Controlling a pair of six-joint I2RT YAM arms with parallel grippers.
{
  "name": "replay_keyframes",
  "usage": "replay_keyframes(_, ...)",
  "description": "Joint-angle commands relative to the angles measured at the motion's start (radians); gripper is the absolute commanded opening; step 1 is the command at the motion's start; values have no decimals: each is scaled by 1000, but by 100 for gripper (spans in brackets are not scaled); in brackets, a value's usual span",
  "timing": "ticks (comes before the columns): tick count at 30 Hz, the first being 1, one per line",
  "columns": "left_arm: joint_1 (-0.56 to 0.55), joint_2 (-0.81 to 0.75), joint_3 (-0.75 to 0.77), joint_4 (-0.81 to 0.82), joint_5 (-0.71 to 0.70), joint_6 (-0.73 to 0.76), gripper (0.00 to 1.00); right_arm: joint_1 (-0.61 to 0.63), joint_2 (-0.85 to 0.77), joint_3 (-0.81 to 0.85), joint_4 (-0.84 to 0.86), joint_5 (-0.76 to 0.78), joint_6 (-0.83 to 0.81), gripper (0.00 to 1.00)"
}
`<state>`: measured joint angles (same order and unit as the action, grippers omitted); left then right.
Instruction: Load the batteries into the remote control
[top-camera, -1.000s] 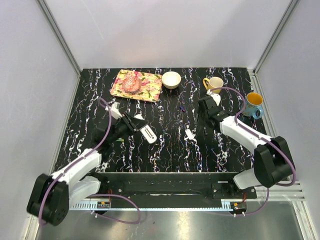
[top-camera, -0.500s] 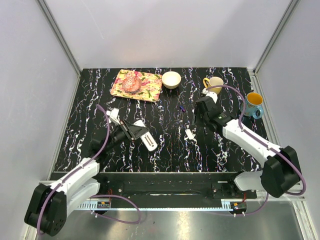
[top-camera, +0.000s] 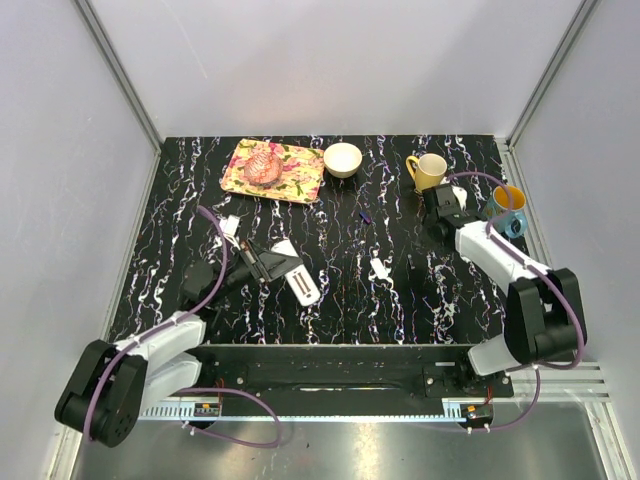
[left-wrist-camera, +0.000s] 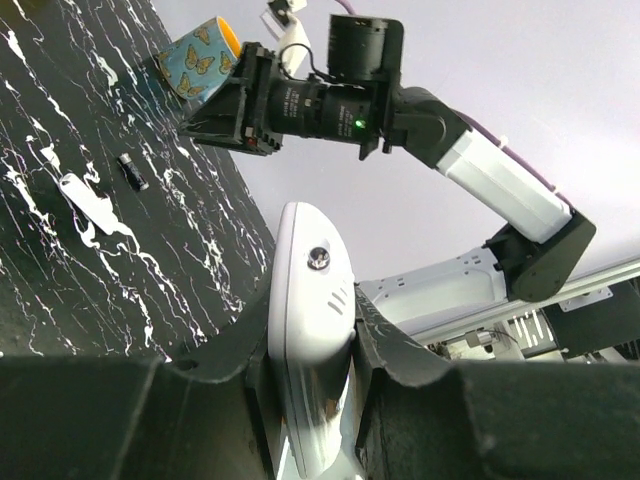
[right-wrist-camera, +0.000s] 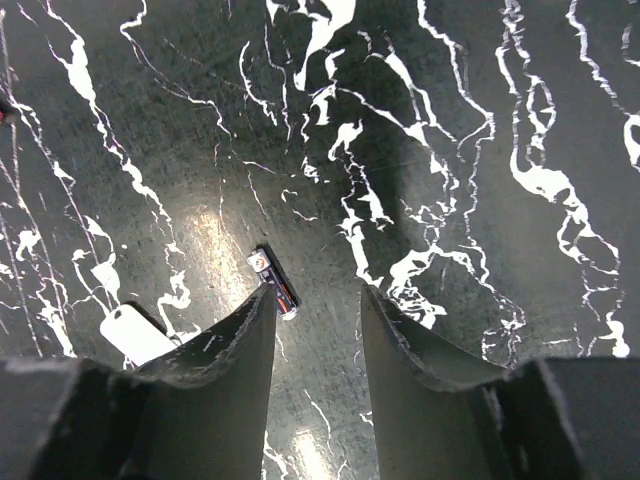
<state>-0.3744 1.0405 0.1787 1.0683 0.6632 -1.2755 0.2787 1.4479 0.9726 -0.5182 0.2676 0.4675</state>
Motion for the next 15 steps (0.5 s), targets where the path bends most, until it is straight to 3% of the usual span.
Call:
replay_keyframes(1,3,-77,40,-40,36,62,0,5,70,69,12,-66,-36,48)
replay_keyframes(6,3,-187,79,-289,10,186,0,7,129,98,37,-169,-47,56)
replay_keyframes(15,0,-185,85,-320,12,199,0,14,213,95,32,-146,-85,54)
